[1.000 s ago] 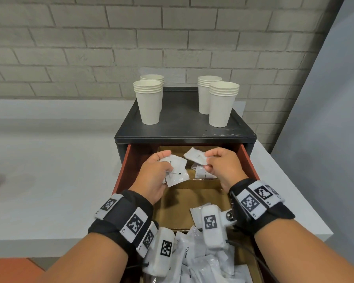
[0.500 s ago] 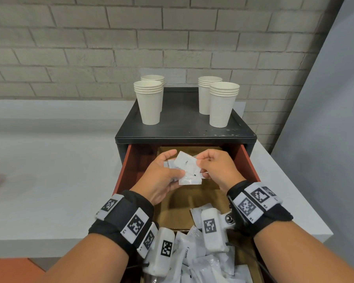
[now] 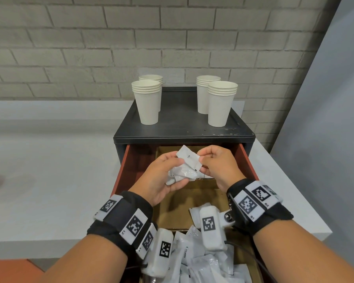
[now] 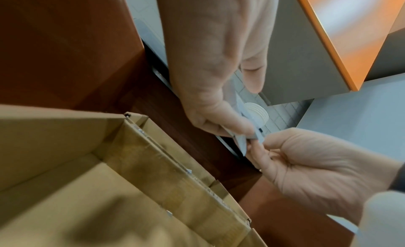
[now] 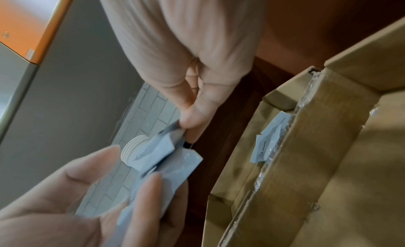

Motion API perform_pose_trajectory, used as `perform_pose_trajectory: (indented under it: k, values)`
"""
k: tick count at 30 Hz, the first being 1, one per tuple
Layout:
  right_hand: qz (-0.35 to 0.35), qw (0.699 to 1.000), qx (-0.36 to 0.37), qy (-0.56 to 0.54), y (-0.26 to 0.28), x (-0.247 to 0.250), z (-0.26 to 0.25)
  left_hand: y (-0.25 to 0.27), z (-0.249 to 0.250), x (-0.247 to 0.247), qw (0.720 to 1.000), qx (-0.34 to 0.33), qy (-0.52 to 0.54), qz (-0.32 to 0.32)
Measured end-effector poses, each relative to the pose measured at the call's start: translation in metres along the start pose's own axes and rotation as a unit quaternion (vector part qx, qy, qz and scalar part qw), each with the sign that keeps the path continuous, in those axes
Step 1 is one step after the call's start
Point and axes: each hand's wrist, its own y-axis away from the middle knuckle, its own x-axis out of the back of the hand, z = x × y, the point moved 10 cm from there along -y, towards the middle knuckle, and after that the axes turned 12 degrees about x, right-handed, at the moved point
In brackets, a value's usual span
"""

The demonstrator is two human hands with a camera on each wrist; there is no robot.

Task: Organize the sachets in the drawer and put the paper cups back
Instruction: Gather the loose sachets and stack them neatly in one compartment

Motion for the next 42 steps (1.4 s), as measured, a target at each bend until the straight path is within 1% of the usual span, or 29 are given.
perform_pose_trajectory:
  k: [2,4,7,10,13,16,22,29,37,39,42]
  values:
    - [-0.002,1.000,0.000,-0.001,0.000,0.000,0.000,-0.001,0.001,0.002,1.000,-0.011,-0.018,0.008]
    - [0.007,1.000,0.007,0.006,-0.001,0.006,-0.003,-0.002,0.003,0.008,0.999,-0.022,-0.026,0.033]
    - [0.034,0.999,0.022,0.010,-0.004,0.020,-0.007,-0.004,0.007,0.023,0.996,-0.035,-0.006,0.082]
    - [0.046,0.999,0.006,0.005,-0.004,0.030,-0.003,-0.003,0.011,0.032,0.992,-0.049,0.007,0.114]
    - [-0.002,1.000,-0.020,0.014,-0.002,0.022,0.001,-0.001,0.013,0.035,0.989,-0.062,0.008,0.132]
    - [-0.045,0.998,-0.024,0.048,0.001,0.013,0.002,0.000,0.014,0.035,0.988,-0.065,0.009,0.138]
    - [-0.088,0.991,-0.040,0.092,0.001,0.007,0.008,0.001,0.015,0.035,0.987,-0.063,0.007,0.146]
    - [-0.112,0.986,-0.024,0.119,0.002,0.002,0.006,0.002,0.015,0.034,0.987,-0.056,0.005,0.150]
    - [-0.100,0.988,-0.010,0.119,0.002,0.004,0.003,0.002,0.015,0.034,0.987,-0.055,0.001,0.150]
    - [-0.078,0.989,-0.006,0.122,0.000,0.009,0.002,0.002,0.015,0.034,0.987,-0.052,0.000,0.151]
    - [-0.019,0.994,-0.018,0.109,-0.004,0.020,0.004,0.002,0.014,0.033,0.988,-0.044,0.008,0.145]
